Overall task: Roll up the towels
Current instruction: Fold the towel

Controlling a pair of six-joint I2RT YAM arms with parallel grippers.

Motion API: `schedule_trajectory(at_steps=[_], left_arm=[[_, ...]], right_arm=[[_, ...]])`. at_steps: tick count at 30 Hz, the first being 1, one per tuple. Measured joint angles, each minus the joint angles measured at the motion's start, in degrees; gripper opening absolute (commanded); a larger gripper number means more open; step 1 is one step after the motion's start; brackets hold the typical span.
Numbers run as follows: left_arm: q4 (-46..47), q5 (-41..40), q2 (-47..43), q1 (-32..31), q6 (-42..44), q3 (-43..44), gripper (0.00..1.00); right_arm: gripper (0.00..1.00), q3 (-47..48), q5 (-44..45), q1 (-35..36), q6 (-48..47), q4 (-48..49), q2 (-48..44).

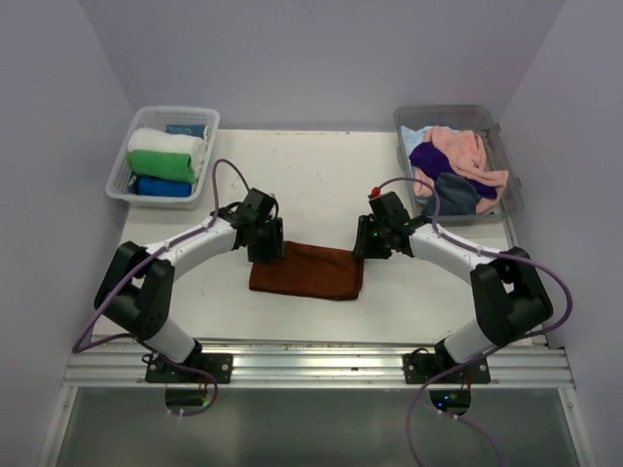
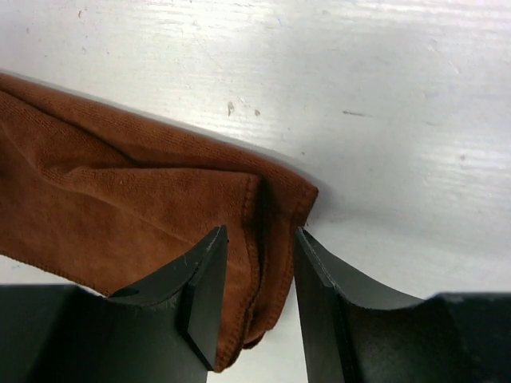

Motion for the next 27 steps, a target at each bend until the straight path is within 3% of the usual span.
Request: schedule_trajectory(at_steps=[6,9,10,13,27], left_arm=[[1.92,0.96,2.78,2.27,-0.04,-2.62,0.51],[2.84,1.33,2.89,2.58,-0.04,-3.13,0.51],[3.04,1.46,2.89,2.58,-0.07,-3.17,0.51],[3.45,1.62,3.1,2.62,-0.04,-3.26,0.5],[5.18,4.35,4.15,5.2,-0.98,-3.69,0.5]], right_arm=[[0.4,2.36,-3.87,0.0,-1.75,1.2,5.81],[0.23,2.36,-5.01,0.0,-2.03,1.4,7.08],[0.12,2.36,-5.2,0.0,-2.16,1.42,7.15],[0.0,2.34,-4.98,0.0,-2.1,1.55,6.8],[0.0,-3.87,0.66,0.28,3.06,1.14,-8.96]])
